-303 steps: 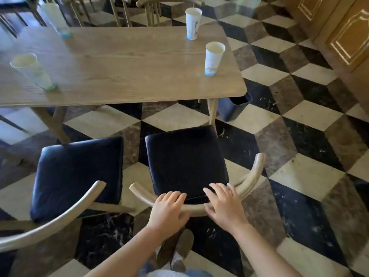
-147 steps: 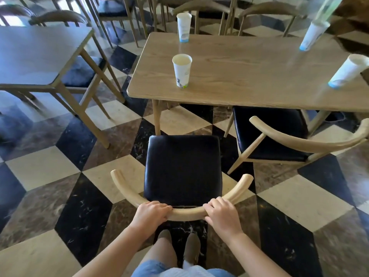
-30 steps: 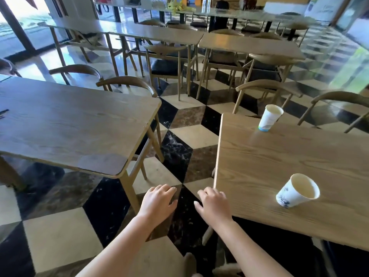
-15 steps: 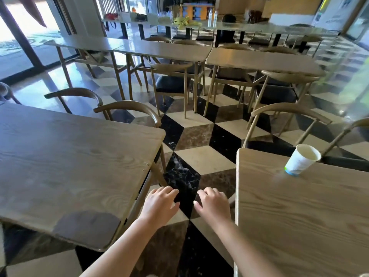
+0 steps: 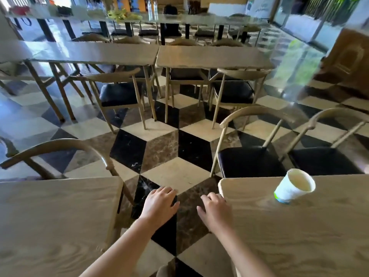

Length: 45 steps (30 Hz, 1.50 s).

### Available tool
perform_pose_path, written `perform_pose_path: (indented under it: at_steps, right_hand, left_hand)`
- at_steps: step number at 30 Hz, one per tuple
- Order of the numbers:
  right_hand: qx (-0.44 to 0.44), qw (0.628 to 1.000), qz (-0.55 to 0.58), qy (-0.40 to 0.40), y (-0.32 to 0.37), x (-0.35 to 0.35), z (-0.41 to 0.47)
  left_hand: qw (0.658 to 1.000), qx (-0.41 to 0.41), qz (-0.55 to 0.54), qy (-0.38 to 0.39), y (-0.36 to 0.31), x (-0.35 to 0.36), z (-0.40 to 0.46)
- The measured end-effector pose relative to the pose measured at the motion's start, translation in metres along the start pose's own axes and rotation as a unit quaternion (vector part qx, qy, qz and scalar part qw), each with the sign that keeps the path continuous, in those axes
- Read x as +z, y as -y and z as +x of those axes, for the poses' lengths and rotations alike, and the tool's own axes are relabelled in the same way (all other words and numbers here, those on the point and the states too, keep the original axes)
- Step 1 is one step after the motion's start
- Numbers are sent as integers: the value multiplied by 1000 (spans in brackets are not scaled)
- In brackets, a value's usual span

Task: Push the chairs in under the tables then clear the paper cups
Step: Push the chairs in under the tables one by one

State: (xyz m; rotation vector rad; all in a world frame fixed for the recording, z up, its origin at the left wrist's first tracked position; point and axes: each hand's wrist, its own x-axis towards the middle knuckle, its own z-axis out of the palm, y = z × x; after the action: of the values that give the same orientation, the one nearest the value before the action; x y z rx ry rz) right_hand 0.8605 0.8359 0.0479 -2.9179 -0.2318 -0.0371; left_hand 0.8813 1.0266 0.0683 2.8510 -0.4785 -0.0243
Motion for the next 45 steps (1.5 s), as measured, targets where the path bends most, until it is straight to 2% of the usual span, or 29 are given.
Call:
perform_pose_path:
  at_steps: [3, 11, 17, 24, 30, 35, 40, 45]
  right_hand:
    - [50, 999, -4, -8, -4, -5, 48]
    - [110, 994, -29, -7, -28, -12, 163]
    - [142, 989, -19, -24, -73, -6, 266]
    - [185, 980, -11, -68, -136, -32, 394]
    - [229, 971, -26, -57, -177, -37, 467]
    - [304, 950, -50, -59, -209, -31, 523]
    - [408, 908, -43, -88, -229, -33, 577]
    - [509, 858, -35, -65, -235, -45, 623]
  left_hand:
    - [999, 30, -7, 17, 20, -9, 57]
    - [994, 95, -8, 46, 56, -14, 192]
    - [989, 144, 10, 44, 67, -4, 317]
    - [984, 174, 22, 29, 66, -29, 474]
    - [975, 214, 24, 52, 61, -24, 581]
    - [954, 286, 5, 91, 48, -10, 674]
    - [925, 365, -12, 107, 52, -21, 773]
    - [873, 467, 20, 139, 37, -19, 854]
